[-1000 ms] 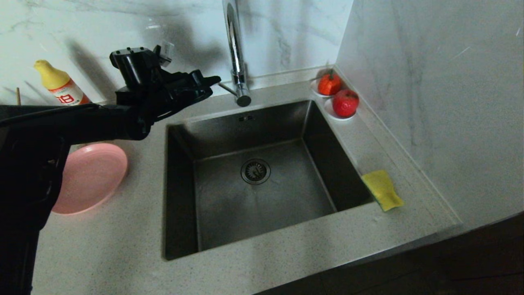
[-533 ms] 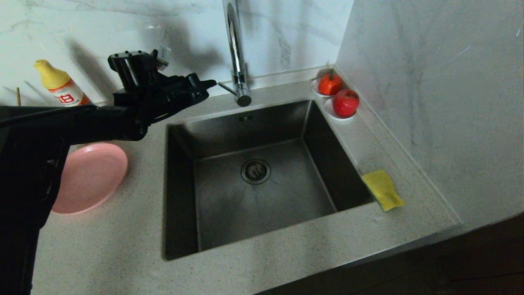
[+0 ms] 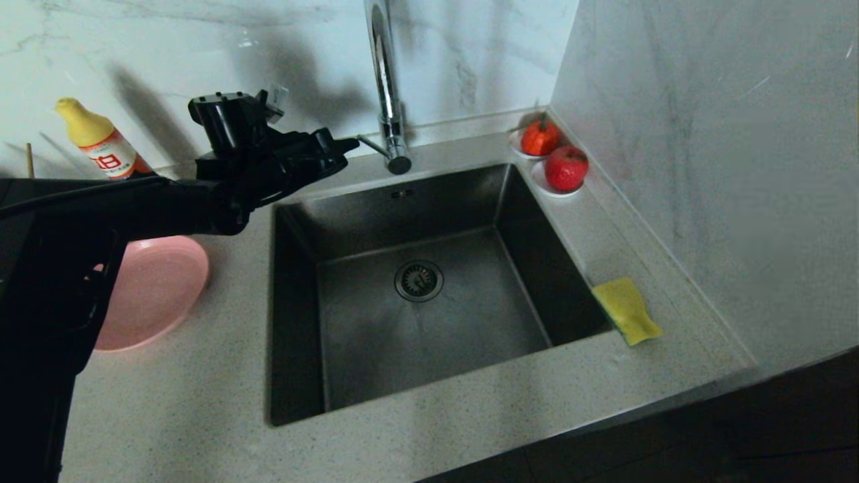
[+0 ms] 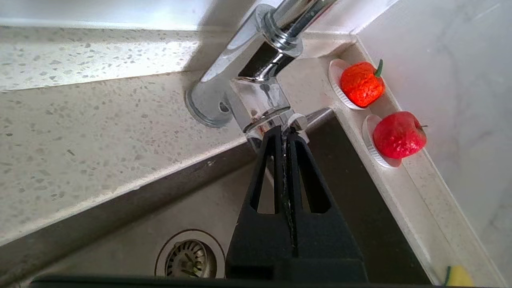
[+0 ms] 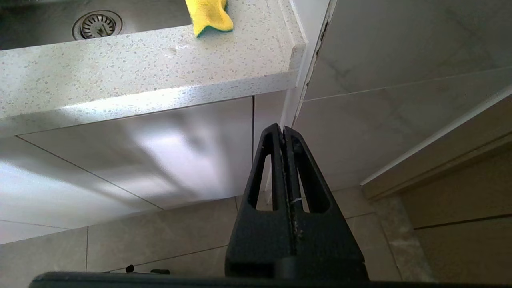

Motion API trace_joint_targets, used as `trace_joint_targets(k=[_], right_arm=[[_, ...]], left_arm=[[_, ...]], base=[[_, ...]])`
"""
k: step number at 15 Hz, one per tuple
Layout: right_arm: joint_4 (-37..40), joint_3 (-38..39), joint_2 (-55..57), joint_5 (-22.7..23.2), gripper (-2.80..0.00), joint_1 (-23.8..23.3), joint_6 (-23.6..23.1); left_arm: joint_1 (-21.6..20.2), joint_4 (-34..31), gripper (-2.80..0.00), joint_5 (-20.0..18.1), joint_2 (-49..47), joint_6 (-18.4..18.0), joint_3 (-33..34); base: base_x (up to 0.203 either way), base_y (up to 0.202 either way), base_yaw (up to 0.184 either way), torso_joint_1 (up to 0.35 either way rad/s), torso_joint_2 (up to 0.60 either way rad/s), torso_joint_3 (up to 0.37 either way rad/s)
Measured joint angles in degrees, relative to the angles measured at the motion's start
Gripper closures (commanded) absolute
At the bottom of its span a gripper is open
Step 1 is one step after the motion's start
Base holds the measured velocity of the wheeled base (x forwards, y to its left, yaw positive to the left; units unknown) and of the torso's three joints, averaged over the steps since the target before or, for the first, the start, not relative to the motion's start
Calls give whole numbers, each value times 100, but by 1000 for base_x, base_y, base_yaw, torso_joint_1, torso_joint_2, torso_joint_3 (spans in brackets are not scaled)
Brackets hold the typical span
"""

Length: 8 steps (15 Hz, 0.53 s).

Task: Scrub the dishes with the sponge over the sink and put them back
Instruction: Turn on the faucet

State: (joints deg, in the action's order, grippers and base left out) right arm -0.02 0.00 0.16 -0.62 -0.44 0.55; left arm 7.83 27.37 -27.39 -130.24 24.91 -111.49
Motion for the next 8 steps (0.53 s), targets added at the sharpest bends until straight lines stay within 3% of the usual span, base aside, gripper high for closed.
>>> trace_joint_targets(k=[8], right_arm=[[2, 0, 0, -1, 0, 0, -4]], left_arm=[[-2, 176, 0, -5, -5, 0, -17]], base=[[0, 0, 0, 0, 0, 0]])
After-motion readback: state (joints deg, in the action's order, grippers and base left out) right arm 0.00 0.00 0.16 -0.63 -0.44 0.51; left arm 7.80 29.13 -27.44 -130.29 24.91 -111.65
